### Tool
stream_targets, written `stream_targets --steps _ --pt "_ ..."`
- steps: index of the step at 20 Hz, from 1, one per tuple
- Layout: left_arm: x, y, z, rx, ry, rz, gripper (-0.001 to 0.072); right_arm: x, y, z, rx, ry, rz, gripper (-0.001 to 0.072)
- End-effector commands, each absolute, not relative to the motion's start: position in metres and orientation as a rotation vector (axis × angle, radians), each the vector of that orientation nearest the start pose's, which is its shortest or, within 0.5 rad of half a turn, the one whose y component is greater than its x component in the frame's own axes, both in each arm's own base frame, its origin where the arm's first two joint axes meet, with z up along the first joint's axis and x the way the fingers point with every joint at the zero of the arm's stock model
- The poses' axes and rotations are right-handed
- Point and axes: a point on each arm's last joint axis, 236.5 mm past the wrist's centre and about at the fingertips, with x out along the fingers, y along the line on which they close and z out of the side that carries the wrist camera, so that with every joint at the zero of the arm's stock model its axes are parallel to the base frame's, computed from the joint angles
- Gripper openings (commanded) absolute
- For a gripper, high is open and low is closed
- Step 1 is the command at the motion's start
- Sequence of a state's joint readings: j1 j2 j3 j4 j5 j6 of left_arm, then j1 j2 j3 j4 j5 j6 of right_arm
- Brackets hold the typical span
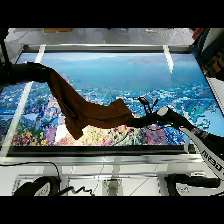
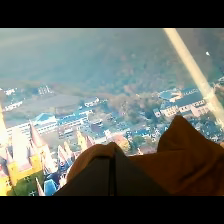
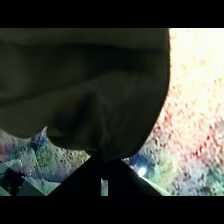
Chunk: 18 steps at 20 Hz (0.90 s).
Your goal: Fold the clothes and pants, and hang the long-sleeved shirts on hangers.
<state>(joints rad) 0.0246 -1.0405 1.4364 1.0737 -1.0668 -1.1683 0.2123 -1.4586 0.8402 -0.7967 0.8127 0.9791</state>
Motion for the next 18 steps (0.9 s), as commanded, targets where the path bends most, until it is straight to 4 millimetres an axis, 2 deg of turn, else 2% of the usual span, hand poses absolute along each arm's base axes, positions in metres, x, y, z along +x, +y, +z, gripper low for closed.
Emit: stream_targets --steps 1,3,5,7,9,11,14,18 --pt "0.407 -0.088 0.255 0.001 0.571 -0.434 0.0012 0.363 0.197 -0.075 0.131 1.173 0.667 0.0017" --pt "0.409 -0.087 0.257 -0.001 0.564 -0.429 0.0012 0.387 0.19 -0.033 0.109 1.069 0.667 0.0017" --pt "0.41 -0.082 0.258 -0.013 0.559 -0.413 0.0012 0.411 0.175 0.024 0.117 0.939 0.636 0.0017" --pt "0.411 -0.073 0.259 -0.063 0.566 -0.378 0.0012 0.429 0.149 0.088 0.139 0.797 0.569 0.0017" --pt "0.408 -0.06 0.264 -0.107 0.562 -0.339 0.0012 0.434 0.108 0.152 0.13 0.657 0.468 0.0017" --pt "0.401 -0.048 0.277 -0.152 0.54 -0.298 0.0012 0.425 0.066 0.203 0.121 0.551 0.355 0.0017" --pt "0.378 -0.036 0.308 -0.152 0.459 -0.257 0.0012 0.389 0.014 0.262 0.117 0.42 0.198 0.0017" --pt "0.336 -0.026 0.354 -0.119 0.328 -0.207 0.0012 0.332 -0.02 0.326 0.047 0.247 0.056 0.0017"
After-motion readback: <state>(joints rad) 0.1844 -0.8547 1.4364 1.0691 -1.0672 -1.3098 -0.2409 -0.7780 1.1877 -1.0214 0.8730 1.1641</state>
